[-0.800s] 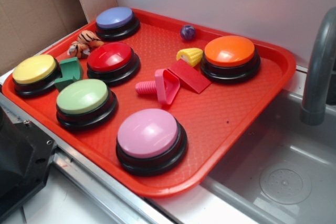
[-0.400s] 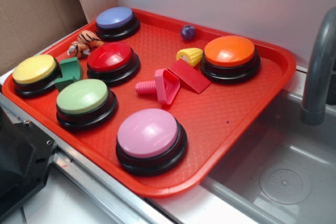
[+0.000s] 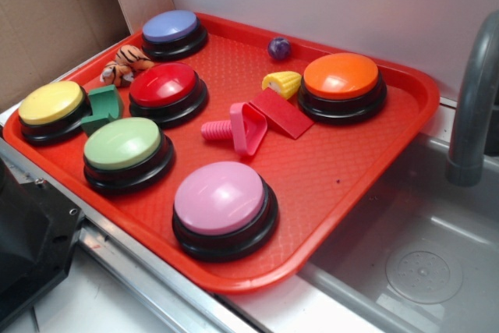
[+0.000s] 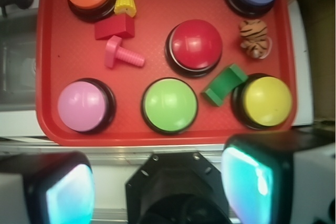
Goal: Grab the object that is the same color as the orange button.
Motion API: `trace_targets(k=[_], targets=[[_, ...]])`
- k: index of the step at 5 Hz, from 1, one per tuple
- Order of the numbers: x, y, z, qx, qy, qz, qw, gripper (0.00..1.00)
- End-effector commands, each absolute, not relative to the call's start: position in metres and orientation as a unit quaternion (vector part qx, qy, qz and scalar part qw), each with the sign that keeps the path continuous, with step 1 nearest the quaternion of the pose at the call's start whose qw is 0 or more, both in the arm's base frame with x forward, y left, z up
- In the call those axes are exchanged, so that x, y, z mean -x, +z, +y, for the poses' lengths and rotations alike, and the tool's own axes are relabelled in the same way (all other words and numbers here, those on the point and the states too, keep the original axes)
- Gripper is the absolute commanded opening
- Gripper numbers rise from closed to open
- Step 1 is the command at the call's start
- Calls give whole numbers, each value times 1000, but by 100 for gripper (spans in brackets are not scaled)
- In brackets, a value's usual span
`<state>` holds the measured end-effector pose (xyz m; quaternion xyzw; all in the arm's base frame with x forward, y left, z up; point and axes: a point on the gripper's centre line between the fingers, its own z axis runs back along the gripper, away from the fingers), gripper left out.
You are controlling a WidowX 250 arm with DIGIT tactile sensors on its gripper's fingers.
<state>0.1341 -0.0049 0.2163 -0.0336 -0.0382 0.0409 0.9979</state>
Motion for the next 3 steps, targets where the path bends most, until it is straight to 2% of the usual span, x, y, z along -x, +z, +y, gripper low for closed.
trace_targets(k=[1, 3], targets=[[-163, 189, 34, 37, 127, -37, 991, 100], [-191, 152, 77, 25, 208, -23, 978, 100]])
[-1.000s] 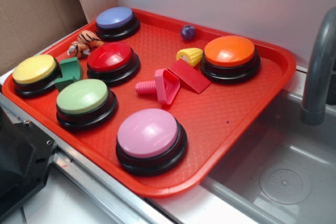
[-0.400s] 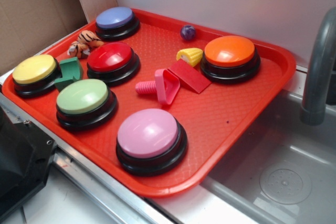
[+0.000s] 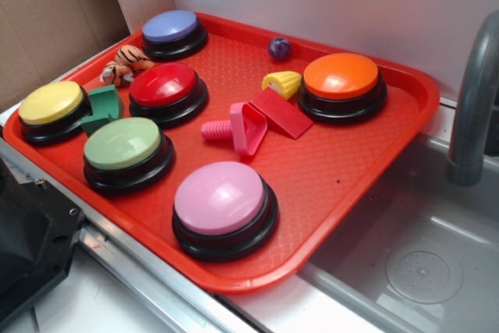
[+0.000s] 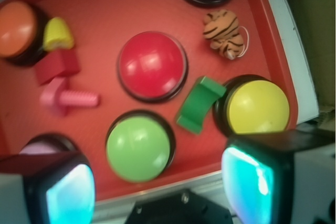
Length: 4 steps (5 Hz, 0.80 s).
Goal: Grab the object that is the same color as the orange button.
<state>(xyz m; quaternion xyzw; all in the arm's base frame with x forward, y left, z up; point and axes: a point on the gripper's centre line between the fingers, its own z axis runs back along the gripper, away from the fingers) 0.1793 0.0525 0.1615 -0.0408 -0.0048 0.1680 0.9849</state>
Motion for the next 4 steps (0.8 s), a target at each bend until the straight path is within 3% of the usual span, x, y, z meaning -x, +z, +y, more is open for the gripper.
trace_targets(k=[1, 2, 4], targets=[[-206, 134, 95, 15, 235, -30, 972, 100], [-220, 115, 110, -21, 277, -48, 960, 100], [-228, 85, 140, -38, 337, -65, 939, 100]])
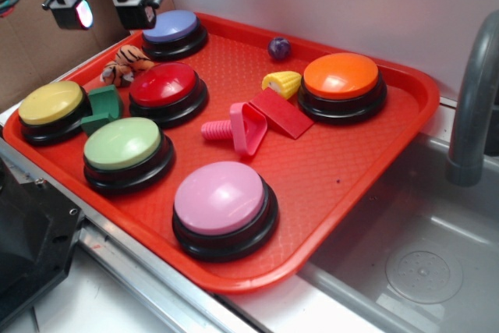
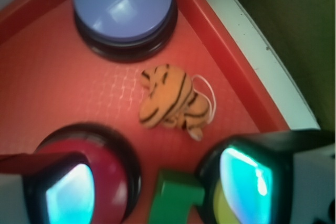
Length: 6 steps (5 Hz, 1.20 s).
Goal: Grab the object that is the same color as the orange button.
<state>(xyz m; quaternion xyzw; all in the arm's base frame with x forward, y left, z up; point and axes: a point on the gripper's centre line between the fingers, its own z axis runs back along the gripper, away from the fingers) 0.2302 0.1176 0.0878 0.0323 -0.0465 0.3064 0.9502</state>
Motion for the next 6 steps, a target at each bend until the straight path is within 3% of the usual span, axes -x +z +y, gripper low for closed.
trace_targets(k=[1, 5, 6], targets=[[-228, 65, 150, -51, 360, -55, 930, 100], [-231, 29, 164, -74, 401, -41, 912, 100], [-231, 29, 164, -79, 404, -51, 910, 0]])
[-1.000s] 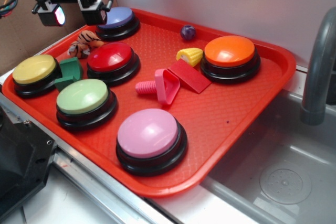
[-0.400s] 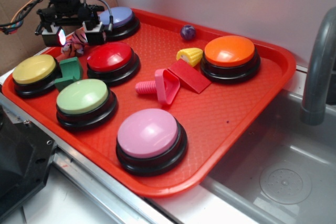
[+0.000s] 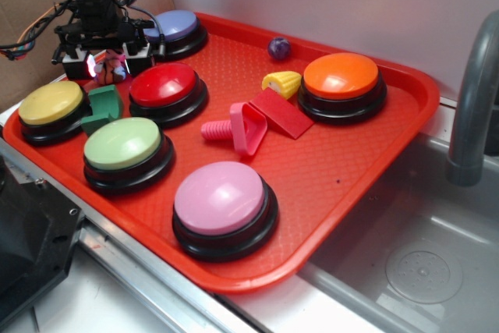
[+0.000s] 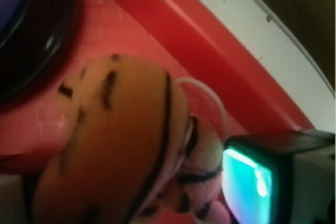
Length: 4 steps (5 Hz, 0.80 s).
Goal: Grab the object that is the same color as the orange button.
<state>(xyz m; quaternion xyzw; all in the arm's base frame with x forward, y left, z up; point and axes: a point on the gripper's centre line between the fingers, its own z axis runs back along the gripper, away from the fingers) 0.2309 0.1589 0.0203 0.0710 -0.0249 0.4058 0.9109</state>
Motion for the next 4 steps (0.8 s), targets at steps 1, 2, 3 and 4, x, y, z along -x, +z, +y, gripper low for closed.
trace_targets(k=[1, 2, 3, 4], targets=[[-230, 31, 164, -79, 403, -55, 910, 0], [-236, 44, 158, -90, 363, -38, 927, 0], [-238, 60, 149, -90, 351, -48, 931, 0], [-239, 88, 125, -73, 311, -60, 946, 0]])
